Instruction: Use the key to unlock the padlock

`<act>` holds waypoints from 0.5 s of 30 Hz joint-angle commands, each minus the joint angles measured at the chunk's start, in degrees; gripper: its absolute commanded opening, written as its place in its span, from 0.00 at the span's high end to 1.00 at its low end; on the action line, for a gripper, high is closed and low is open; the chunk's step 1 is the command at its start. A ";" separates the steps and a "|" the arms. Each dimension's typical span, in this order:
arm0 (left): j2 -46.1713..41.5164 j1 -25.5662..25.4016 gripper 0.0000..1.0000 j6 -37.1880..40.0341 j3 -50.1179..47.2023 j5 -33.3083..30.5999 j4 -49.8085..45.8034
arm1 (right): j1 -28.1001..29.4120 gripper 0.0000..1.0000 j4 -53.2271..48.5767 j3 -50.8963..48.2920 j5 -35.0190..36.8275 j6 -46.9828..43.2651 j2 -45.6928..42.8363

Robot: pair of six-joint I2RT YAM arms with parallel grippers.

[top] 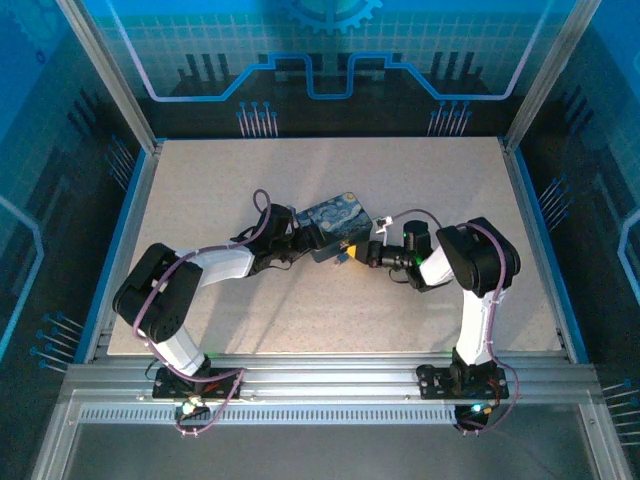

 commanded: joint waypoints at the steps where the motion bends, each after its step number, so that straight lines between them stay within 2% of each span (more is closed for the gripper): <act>1: 0.72 -0.99 0.46 0.30 -2.68 -1.13 -7.68 | -1.30 0.97 4.99 -0.75 0.85 2.44 0.47; 15: -0.86 -0.98 0.40 -0.08 -2.89 -0.94 -7.55 | -3.68 0.98 6.44 -3.17 1.72 3.30 -1.12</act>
